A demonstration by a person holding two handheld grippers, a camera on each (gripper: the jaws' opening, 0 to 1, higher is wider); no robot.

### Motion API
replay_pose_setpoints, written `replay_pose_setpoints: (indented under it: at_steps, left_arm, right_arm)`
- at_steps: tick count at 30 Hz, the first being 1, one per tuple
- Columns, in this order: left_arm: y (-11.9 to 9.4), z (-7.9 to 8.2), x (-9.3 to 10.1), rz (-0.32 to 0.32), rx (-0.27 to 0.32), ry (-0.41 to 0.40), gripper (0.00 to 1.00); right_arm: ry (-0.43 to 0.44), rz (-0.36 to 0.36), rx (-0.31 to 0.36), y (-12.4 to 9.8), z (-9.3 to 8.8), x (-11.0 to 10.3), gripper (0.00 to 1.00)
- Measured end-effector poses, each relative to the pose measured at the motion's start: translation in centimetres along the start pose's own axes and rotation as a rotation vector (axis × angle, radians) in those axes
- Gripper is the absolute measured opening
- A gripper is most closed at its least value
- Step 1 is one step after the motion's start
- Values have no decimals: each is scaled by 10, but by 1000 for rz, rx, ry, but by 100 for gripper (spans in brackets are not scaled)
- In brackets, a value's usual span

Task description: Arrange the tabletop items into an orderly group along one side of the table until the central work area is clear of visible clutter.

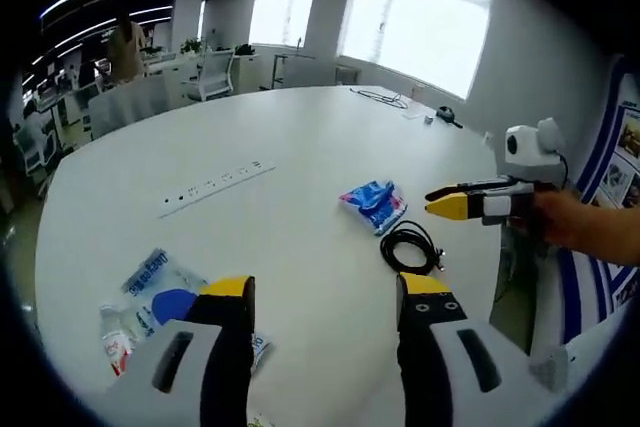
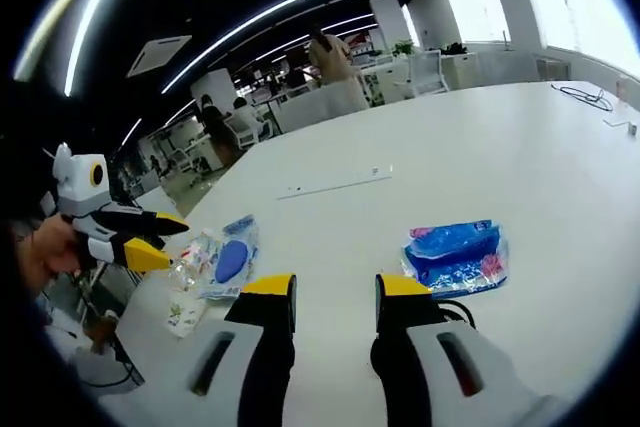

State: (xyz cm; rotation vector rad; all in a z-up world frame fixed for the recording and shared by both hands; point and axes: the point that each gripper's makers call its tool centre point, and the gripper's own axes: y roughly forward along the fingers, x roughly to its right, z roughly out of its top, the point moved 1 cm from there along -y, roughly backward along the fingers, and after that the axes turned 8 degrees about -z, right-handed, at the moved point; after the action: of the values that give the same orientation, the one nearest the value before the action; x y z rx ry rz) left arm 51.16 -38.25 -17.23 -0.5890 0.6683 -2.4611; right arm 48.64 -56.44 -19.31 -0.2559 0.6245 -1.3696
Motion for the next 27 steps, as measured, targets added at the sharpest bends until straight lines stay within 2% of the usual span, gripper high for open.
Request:
replay_pose_setpoints:
  at_steps: [14, 27]
  left_arm:
    - [-62, -18, -40, 59, 10, 0, 57]
    - [-101, -31, -75, 101, 14, -1, 56]
  right_arm:
    - [-12, 43, -3, 11, -10, -59, 29]
    - [0, 75, -26, 25, -24, -103, 29]
